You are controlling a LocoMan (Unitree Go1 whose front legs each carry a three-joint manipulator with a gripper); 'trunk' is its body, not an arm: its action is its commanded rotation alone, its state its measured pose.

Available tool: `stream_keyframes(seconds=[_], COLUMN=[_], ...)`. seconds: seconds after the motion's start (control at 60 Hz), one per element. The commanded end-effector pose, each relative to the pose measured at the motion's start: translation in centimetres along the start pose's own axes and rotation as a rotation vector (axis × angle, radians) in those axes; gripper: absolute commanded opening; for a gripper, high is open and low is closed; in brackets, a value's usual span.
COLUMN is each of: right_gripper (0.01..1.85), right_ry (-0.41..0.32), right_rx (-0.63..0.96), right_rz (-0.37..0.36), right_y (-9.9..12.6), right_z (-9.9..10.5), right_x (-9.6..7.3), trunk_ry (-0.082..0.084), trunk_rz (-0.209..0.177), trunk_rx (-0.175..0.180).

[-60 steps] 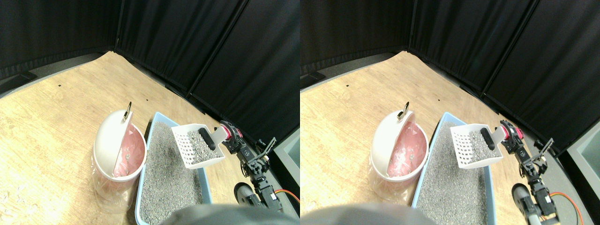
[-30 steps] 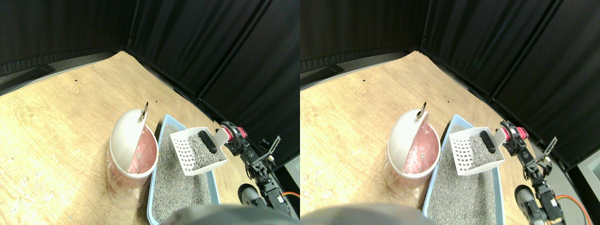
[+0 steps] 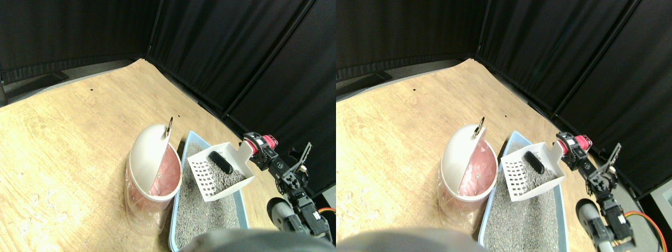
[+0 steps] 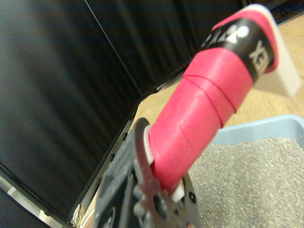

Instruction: Scoop (unimanual)

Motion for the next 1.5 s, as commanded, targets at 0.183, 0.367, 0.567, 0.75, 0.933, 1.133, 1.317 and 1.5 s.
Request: stream_keyframes(seconds=[0.183,0.367,0.567,0.75,0.933,1.133,1.317,1.5], right_gripper=[0.06,0.06,0.06,0.06,0.06,0.06,0.06,0.06], right_ry=[-0.031,-0.024,-0.013,0.008,0.021,0.078,0.105,0.099], right_rx=[-0.033,-0.033,-0.036,-0.044,-0.076,-0.166,-0.229,-0.268], right_rz=[0.012,0.043,0.094,0.106,0.107,0.036,-0.003,-0.020], right_y=[0.8,1.4,2.7,3.2,3.5,3.9,3.6,3.3], right_z=[1.5,1.5,1.4,1.0,0.5,0.7,0.9,1.1], right_x=[1.5,2.3,2.9,3.2,3.4,3.1,3.0,3.1], trunk_ry=[0.006,0.003,0.003,0.011,0.015,0.017,0.019,0.019], trunk_rz=[0.036,0.047,0.060,0.069,0.064,0.055,0.050,0.047], trunk_rx=[-0.087,-0.105,-0.121,-0.124,-0.116,-0.115,-0.111,-0.107])
